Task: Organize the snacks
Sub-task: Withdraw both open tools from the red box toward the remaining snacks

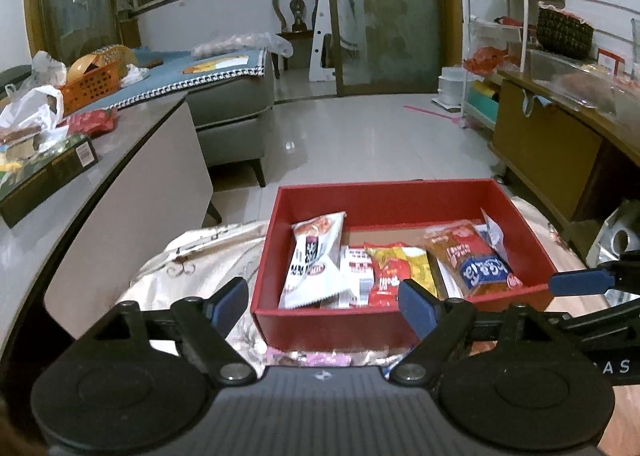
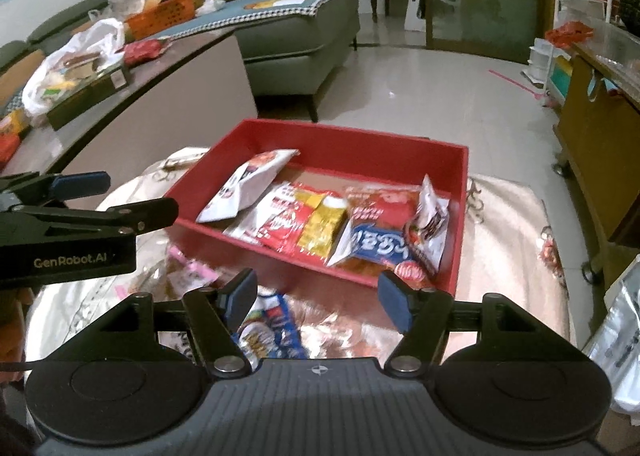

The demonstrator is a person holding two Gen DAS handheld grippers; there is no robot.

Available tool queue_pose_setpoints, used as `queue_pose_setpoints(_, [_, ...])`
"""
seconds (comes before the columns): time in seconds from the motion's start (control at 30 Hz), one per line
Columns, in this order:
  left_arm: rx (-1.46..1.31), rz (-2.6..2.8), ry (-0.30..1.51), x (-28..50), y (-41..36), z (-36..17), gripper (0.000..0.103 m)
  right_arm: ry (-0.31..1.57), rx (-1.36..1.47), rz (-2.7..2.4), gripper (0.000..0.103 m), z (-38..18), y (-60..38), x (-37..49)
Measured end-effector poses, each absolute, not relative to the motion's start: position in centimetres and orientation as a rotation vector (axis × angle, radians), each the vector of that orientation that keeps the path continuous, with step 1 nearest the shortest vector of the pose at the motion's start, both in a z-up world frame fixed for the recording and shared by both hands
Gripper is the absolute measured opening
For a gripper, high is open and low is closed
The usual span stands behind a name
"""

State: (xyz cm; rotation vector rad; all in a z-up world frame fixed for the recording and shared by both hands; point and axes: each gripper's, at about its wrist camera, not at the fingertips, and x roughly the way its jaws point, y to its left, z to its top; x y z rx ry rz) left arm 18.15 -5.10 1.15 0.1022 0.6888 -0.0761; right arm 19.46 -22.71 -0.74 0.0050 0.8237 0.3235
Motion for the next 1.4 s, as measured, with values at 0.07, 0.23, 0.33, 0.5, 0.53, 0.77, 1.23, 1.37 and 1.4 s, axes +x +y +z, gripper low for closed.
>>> queue_pose_setpoints(0.07, [0.102, -0.076, 0.696, 17.7, -4.9, 1.0, 0.077, 0.83, 0.003, 0.328, 0.074, -0.9, -22.6, 19.0])
queue_pose_setpoints(0.23, [0.109, -0.076, 0.71, 16.5, -4.5, 0.8, 0.077, 0.845, 0.0, 0.338, 0.075, -1.1, -22.4, 18.0])
queue_pose_setpoints(0.33, [0.113, -0.074, 0.715, 15.8, -4.3, 0.8, 0.077, 0.853, -0.001, 0.345, 0.076, -1.2, -22.2, 17.4])
queue_pose_setpoints(0.5, [0.109, -0.071, 0.722, 14.8, -3.7, 0.8, 0.077, 0.858, -0.003, 0.363, 0.076, -1.2, -21.7, 16.5])
queue_pose_setpoints(0.53, [0.109, -0.07, 0.724, 14.6, -3.6, 0.8, 0.077, 0.859, -0.002, 0.365, 0.076, -1.2, -21.6, 16.4])
queue_pose_setpoints(0.77, [0.105, -0.051, 0.755, 13.2, -2.1, 0.2, 0.077, 0.884, 0.0, 0.364, 0.076, -1.7, -21.5, 15.6])
queue_pose_setpoints(1.23, [0.008, 0.007, 0.905, 9.3, 1.4, -2.5, 0.077, 0.916, -0.001, 0.397, 0.082, -1.7, -21.5, 13.0])
queue_pose_setpoints(1.37, [0.004, 0.029, 0.897, 9.4, 2.0, -2.6, 0.077, 0.932, 0.011, 0.383, 0.084, -2.0, -22.3, 12.3])
queue_pose_setpoints(1.4, [-0.004, 0.033, 0.897, 9.5, 2.2, -2.7, 0.077, 0.937, 0.009, 0.381, 0.084, -2.1, -22.4, 12.2])
